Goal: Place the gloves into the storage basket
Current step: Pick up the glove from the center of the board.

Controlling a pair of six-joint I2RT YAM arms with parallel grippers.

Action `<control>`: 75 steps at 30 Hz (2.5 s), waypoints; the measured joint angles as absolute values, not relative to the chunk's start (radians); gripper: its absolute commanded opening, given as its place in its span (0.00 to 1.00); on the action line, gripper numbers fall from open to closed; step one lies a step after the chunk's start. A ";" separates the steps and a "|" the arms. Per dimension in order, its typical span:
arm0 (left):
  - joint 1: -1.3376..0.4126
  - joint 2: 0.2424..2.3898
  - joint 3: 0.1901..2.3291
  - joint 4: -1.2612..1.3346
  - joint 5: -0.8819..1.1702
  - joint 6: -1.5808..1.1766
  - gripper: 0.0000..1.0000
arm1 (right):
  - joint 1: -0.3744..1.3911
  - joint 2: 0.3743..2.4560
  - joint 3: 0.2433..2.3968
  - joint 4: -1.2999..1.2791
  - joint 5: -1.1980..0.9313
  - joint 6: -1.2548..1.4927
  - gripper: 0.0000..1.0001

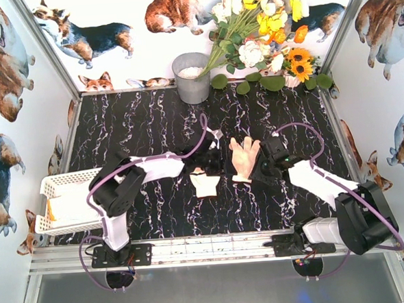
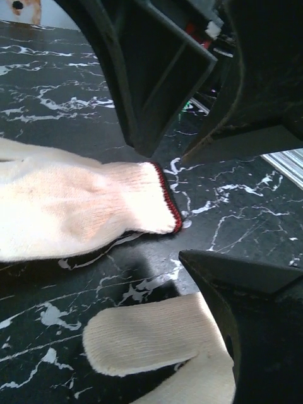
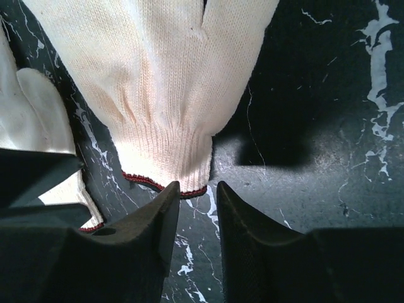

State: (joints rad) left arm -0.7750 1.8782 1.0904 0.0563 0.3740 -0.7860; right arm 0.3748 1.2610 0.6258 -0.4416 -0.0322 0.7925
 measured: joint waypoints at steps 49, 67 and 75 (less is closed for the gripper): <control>-0.793 1.942 1.038 0.206 0.404 -0.947 0.19 | 0.347 1.281 0.496 -0.216 -0.268 0.829 0.47; -0.787 1.917 1.031 0.181 0.401 -0.939 0.00 | 0.346 1.221 0.511 -0.290 -0.246 0.809 0.10; -0.758 1.800 1.089 0.120 0.382 -0.900 0.32 | 0.346 1.176 0.644 -0.374 -0.247 0.786 0.06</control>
State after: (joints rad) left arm -0.7578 1.8004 1.0885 0.1196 0.3817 -0.9005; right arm 0.3458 1.1763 0.6437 -0.3744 -0.2466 0.7860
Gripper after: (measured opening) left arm 0.200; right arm 0.164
